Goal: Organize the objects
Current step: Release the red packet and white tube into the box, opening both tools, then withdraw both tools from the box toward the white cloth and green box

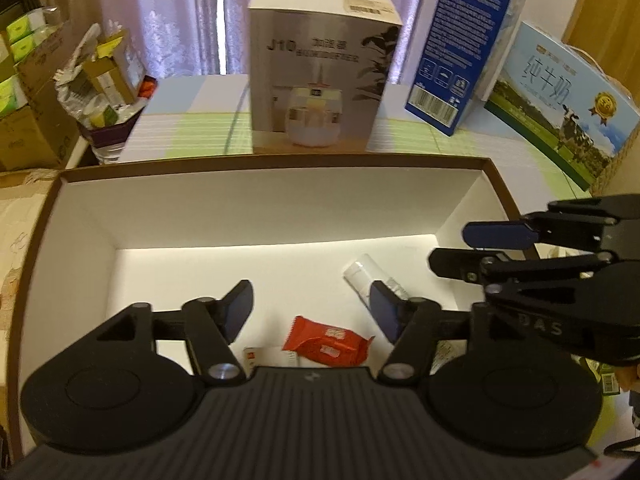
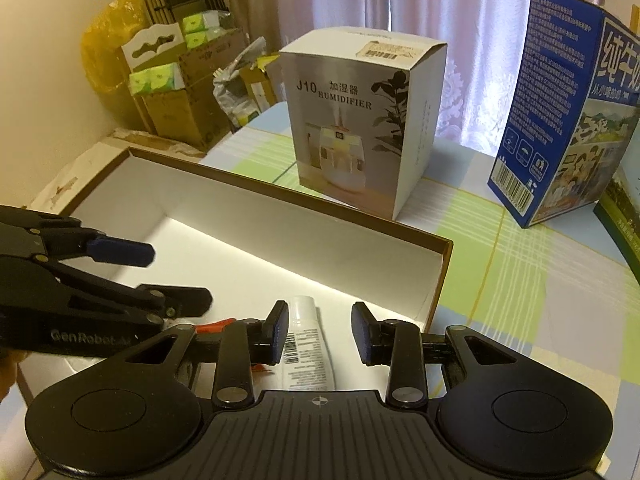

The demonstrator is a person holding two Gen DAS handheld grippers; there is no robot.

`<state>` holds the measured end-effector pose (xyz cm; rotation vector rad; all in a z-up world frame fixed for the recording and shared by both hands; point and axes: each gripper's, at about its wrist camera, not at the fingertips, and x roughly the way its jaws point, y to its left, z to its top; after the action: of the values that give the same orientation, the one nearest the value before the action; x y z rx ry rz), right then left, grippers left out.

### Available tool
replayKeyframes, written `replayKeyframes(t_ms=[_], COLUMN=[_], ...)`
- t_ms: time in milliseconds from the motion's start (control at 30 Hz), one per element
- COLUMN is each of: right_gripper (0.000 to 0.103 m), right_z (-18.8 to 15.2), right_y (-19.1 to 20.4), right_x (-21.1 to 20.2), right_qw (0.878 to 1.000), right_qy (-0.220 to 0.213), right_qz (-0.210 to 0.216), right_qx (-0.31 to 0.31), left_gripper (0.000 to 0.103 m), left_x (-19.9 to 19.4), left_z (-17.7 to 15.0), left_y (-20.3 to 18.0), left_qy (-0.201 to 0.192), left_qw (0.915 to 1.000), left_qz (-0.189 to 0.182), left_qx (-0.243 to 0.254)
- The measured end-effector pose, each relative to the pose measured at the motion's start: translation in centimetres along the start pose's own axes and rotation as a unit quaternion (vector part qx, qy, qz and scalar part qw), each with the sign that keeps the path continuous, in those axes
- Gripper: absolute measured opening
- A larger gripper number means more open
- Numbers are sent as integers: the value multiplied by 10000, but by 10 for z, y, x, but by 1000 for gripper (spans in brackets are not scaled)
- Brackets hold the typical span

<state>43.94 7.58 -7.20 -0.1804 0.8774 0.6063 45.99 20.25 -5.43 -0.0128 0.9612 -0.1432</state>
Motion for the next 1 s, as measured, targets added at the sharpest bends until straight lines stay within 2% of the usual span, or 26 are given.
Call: replayKeyframes(t_ms=[267,467,733,1000], right_gripper=[45,47,48,48], right_z=[-13,-32,-74,-127], right_y=[13,26,37,31], right_x=[-33,-69,-116,-156], right_qw=[9996,9987,9975,9960], right_qy=[-129,-299,-372,-245], right_qz=[252,389,466,236], right_qx=[4,105,369,824], left_gripper=[80,89,92,92], left_x=[-32,-71,-116,-137], left_z=[-10,-26,-62,-100], left_y=[17,21,14,-26], left_qy=[-74,-300,-409,-356], left_qw=[9994,9979,9979,9993], left_qz=[337,554,445,109], left_qx=[-91,-138,-235,78])
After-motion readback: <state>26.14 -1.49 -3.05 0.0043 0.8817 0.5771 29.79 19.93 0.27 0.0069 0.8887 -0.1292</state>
